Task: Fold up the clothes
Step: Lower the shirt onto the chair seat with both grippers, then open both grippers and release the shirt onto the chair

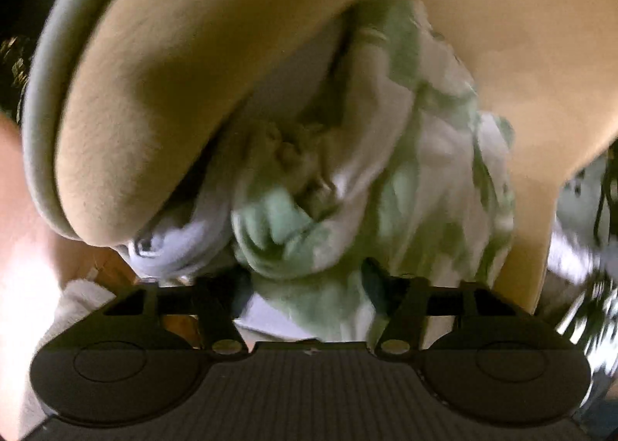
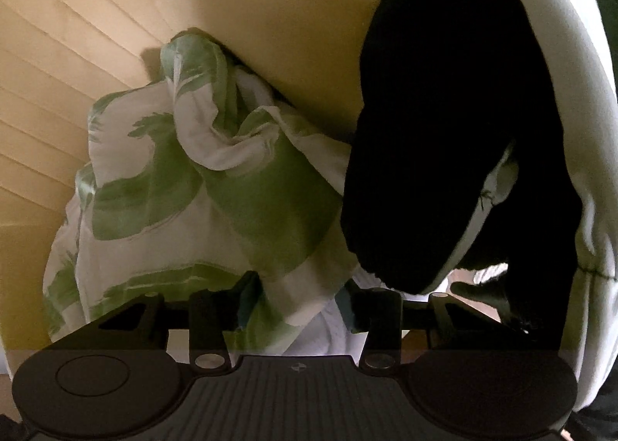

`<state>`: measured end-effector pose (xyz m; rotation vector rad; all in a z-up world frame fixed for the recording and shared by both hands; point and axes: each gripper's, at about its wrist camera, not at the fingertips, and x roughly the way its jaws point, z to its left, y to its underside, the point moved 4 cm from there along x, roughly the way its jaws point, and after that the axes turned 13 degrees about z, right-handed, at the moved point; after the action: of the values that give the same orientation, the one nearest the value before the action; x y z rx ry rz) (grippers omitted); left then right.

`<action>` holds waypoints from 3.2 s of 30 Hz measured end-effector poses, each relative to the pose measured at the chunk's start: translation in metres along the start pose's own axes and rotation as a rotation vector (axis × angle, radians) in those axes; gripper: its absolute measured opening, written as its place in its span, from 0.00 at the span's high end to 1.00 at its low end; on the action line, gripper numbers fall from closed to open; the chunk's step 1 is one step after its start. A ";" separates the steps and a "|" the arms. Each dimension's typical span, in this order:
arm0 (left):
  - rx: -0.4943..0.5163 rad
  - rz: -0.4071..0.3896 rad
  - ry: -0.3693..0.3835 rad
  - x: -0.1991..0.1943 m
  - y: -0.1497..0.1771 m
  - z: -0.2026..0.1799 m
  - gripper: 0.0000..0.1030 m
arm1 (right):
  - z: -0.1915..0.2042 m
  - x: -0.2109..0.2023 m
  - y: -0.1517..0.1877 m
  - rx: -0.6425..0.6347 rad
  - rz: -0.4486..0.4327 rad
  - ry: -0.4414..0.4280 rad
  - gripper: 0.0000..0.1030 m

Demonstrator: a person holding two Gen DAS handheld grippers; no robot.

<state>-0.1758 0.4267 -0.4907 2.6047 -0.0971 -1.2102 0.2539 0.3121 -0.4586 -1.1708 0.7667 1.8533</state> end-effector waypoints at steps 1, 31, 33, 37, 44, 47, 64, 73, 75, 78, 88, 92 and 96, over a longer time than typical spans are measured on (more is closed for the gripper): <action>0.005 -0.019 -0.015 -0.003 0.002 -0.001 0.90 | 0.002 0.000 -0.001 -0.007 -0.008 0.001 0.77; 0.626 -0.021 -0.176 -0.016 0.032 -0.112 0.62 | 0.066 -0.047 0.007 -0.347 -0.106 0.100 0.53; 0.602 -0.008 -0.171 -0.005 0.018 -0.109 0.62 | 0.072 -0.027 -0.002 -0.383 -0.093 0.129 0.53; 0.596 -0.030 -0.331 0.014 0.005 -0.083 0.62 | 0.073 0.006 -0.013 -0.472 -0.076 0.245 0.45; 0.577 -0.025 -0.422 0.022 -0.008 -0.053 0.72 | 0.066 0.037 -0.029 -0.545 -0.051 0.368 0.44; 0.591 -0.016 -0.448 0.027 -0.011 -0.054 0.72 | 0.066 0.041 -0.033 -0.526 -0.048 0.356 0.38; 0.675 0.031 -0.529 0.054 -0.014 -0.089 0.07 | 0.082 0.045 0.003 -0.653 -0.012 0.300 0.01; 0.673 0.019 -0.573 0.065 -0.013 -0.090 0.00 | 0.079 0.053 0.002 -0.724 -0.020 0.314 0.01; 0.667 0.021 -0.567 0.063 -0.014 -0.089 0.00 | 0.078 0.051 0.003 -0.719 -0.028 0.314 0.01; 0.659 0.026 -0.563 0.061 -0.015 -0.088 0.00 | 0.076 0.047 0.005 -0.708 -0.038 0.306 0.01; 0.645 0.066 -0.566 0.051 -0.015 -0.090 0.00 | 0.073 0.045 0.017 -0.678 -0.014 0.323 0.01; 0.643 0.082 -0.554 0.038 -0.006 -0.095 0.01 | 0.074 0.026 0.021 -0.647 0.012 0.270 0.01; 0.659 0.102 -0.542 0.025 0.013 -0.097 0.01 | 0.076 0.002 0.042 -0.639 0.004 0.188 0.01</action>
<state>-0.0851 0.4304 -0.4462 2.6113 -0.8496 -2.0880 0.1845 0.3534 -0.4277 -1.7555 0.2636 2.0802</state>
